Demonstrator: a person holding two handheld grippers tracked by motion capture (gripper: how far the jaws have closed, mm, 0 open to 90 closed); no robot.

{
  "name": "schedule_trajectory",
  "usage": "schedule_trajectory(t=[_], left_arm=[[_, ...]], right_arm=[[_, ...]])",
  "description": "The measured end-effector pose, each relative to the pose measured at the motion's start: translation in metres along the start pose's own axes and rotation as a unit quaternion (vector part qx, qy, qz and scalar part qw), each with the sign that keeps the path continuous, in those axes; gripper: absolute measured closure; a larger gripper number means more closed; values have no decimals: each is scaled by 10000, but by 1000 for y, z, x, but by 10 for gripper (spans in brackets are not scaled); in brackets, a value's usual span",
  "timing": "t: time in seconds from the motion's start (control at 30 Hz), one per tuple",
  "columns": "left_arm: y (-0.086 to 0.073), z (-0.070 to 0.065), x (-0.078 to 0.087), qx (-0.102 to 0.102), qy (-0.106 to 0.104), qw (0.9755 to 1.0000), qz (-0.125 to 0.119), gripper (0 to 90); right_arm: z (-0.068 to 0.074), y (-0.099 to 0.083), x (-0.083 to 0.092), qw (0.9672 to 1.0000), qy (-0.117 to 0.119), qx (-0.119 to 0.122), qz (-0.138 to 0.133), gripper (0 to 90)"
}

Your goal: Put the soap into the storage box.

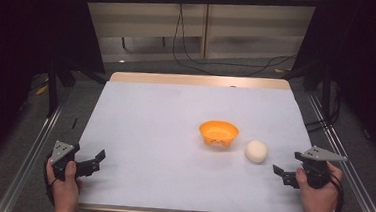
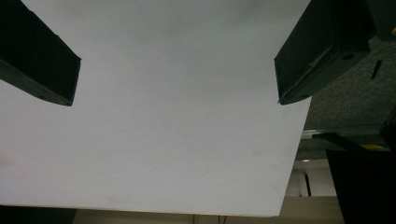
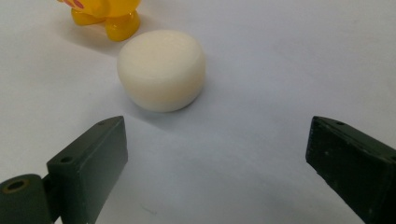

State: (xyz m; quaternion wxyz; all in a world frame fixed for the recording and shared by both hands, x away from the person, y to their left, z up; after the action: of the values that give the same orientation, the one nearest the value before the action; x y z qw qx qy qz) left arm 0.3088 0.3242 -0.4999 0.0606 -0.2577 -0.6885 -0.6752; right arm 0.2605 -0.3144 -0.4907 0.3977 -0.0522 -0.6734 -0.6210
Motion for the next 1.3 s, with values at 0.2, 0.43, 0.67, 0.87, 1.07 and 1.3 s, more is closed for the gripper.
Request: schedule_trajectory(t=[0.2, 0.43, 0.67, 0.87, 1.07, 1.3], left_arm=[[0, 0, 0, 12, -3, 10000, 2, 1], [0, 1, 0, -19, 14, 10000, 1, 1], [0, 0, 0, 11, 1, 10000, 4, 1], [0, 1, 0, -12, 31, 10000, -5, 1], [0, 0, 0, 0, 12, 10000, 4, 1], [0, 0, 0, 1, 5, 10000, 2, 1]], right_arm=[[4, 9, -11, 9999, 101, 50, 85, 49], [10, 17, -21, 9998, 194, 26, 95, 54], [15, 25, -32, 9993, 305, 52, 192, 57], [17, 34, -34, 9992, 314, 53, 224, 66], [22, 38, -43, 9992, 323, 2, 242, 74], [23, 43, -56, 9988, 312, -68, 378, 87]])
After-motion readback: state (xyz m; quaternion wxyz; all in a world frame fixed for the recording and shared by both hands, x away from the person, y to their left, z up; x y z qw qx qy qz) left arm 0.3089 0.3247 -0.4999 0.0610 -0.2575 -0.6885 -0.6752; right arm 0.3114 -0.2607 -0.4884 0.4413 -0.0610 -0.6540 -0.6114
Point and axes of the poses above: each handheld gripper's, and its own axes: x roughly backward along the jaws, y roughly out of its top, z roughly to its left, the point moved 4 cm from there along -x, roughly forward along the jaws, and after that the axes turned 4 degrees about y, right-handed, at the moved point
